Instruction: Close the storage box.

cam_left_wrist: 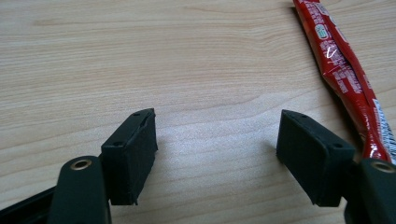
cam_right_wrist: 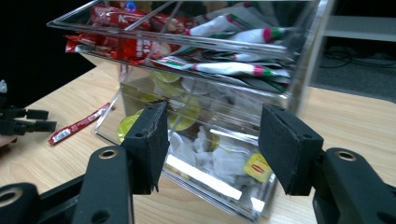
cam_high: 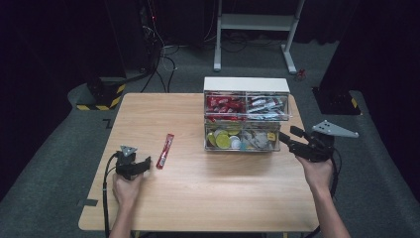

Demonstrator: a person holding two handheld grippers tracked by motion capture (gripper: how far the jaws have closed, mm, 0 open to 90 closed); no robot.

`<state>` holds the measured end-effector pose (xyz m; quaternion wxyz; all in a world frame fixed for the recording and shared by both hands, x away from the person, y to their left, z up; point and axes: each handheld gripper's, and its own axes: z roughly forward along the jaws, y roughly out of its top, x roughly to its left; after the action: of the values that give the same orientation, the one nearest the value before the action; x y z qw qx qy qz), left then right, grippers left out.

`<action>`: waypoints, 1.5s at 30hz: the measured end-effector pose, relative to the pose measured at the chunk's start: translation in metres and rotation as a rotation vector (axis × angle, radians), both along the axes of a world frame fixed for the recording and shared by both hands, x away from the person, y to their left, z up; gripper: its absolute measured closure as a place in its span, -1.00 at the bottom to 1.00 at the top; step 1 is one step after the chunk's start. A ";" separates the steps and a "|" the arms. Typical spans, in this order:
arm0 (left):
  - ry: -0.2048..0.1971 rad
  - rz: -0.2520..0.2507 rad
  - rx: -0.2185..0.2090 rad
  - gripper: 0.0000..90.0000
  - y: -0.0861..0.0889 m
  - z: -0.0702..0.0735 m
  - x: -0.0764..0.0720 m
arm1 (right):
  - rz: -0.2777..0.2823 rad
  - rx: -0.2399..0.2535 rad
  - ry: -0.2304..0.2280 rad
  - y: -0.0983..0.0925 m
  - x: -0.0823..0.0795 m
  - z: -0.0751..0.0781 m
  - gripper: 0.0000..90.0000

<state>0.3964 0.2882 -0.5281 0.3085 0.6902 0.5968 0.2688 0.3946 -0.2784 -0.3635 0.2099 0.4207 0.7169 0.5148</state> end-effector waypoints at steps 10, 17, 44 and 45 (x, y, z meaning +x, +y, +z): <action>0.001 -0.004 0.001 -0.37 0.000 0.000 0.000 | -0.053 0.014 -0.015 -0.021 -0.015 -0.017 -0.08; 0.001 -0.004 -0.001 -0.37 0.000 0.000 0.000 | -0.071 0.018 0.004 -0.024 -0.016 -0.031 -0.09; 0.001 -0.004 0.001 -0.37 0.000 0.000 0.000 | -0.097 -0.017 0.104 -0.014 -0.003 -0.095 -0.14; 0.001 -0.004 0.001 -0.37 0.000 0.000 0.000 | -0.097 -0.017 0.104 -0.014 -0.003 -0.095 -0.14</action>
<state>0.3966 0.2883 -0.5281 0.3085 0.6915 0.5956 0.2681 0.3915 -0.2923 -0.4582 0.2008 0.4794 0.7100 0.4751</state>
